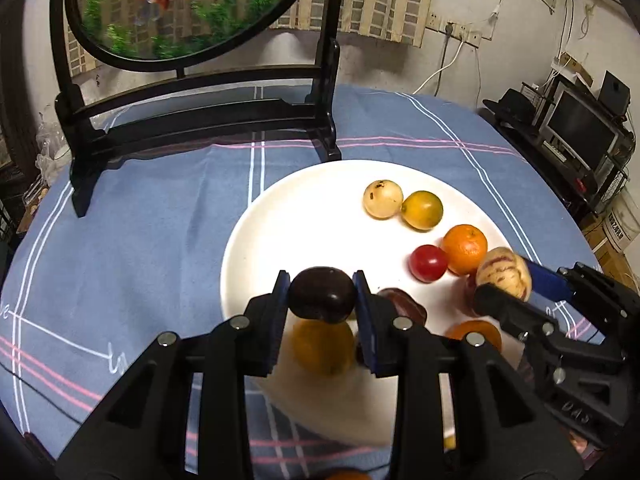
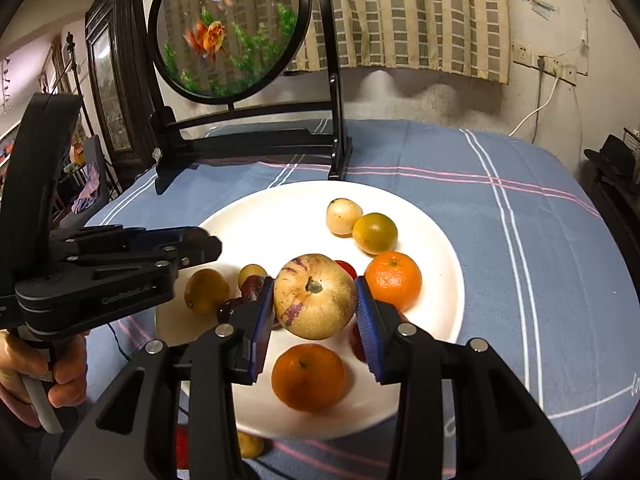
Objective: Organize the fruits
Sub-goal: 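Carry the speckled fruit and dark plum onto the plate and open both tools, then grasp the orange tomato with the right tool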
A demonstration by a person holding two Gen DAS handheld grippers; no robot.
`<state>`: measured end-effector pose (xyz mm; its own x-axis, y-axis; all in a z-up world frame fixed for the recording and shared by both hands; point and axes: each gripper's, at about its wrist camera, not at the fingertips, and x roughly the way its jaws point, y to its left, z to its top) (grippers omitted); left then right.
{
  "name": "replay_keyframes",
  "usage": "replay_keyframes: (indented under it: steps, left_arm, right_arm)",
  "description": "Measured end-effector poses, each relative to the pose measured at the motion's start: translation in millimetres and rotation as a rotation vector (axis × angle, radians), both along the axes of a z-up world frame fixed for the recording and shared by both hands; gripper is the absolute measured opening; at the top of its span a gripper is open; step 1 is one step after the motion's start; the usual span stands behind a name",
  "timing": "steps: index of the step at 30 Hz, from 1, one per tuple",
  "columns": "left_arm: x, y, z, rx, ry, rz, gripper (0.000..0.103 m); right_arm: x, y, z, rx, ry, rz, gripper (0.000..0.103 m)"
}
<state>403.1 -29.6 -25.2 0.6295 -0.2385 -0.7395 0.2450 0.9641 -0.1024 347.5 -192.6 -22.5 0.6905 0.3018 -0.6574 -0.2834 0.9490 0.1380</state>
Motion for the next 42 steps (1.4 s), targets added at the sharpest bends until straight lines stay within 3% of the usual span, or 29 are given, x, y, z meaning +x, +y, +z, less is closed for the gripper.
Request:
replay_keyframes:
  steps: [8,9,10,11,15,17,20,22,25,27,28,32,37,42]
  left_arm:
    - [6.4,-3.5,-9.7,0.0,0.014,0.018,0.035]
    - [5.0,-2.5,-10.0,0.012,0.013,0.034,0.041]
    - [3.2,-1.3,-9.3,0.018,0.011,0.047,0.065]
    - [-1.0,1.8,-5.6,0.021,0.004,0.067,0.081]
    - [-29.8,21.2,22.6,-0.004,-0.048,0.101,0.085]
    - [-48.5,35.4,34.1,-0.03,-0.066,0.138,0.095]
    - [-84.8,58.9,39.6,-0.08,-0.076,0.202,0.096]
    - [-111.9,71.9,30.9,-0.109,-0.077,0.252,0.098]
    - [-139.4,81.8,4.2,-0.104,-0.097,0.311,0.099]
    - [-139.5,80.7,-13.8,0.001,-0.046,0.375,0.099]
    - [-136.7,80.9,-17.3,0.009,-0.015,0.364,0.099]
    - [-140.7,85.9,-11.5,-0.041,-0.04,0.386,0.099]
    - [-145.6,78.1,-4.4,0.039,-0.091,0.388,0.099]
    - [-142.1,79.0,-5.6,0.028,-0.061,0.37,0.099]
  right_arm:
    - [6.7,3.6,-10.1,-0.028,0.013,0.002,0.04]
    - [6.3,4.1,-10.4,-0.037,0.016,0.0,0.041]
    - [4.4,4.0,-9.5,-0.052,0.013,-0.01,0.046]
    - [-1.6,2.8,-4.9,-0.059,-0.006,-0.017,0.046]
    - [-33.4,-0.9,16.4,-0.064,-0.067,-0.006,0.047]
    - [-51.7,-2.1,22.8,-0.058,-0.084,0.006,0.047]
    - [-80.1,-3.6,25.6,-0.047,-0.094,0.029,0.048]
    - [-99.6,-4.9,21.0,-0.03,-0.084,0.034,0.056]
    - [-120.5,-3.5,7.9,-0.003,-0.051,0.048,0.057]
    - [-129.1,-0.2,1.8,-0.01,-0.018,0.033,0.057]
    - [-133.9,2.0,-1.2,-0.004,0.001,0.027,0.057]
    - [-146.5,13.8,-6.4,0.001,0.035,0.047,0.057]
    - [-148.9,23.3,-16.6,-0.031,0.089,0.054,0.057]
    - [-145.4,25.0,-25.9,-0.02,0.145,0.064,0.057]
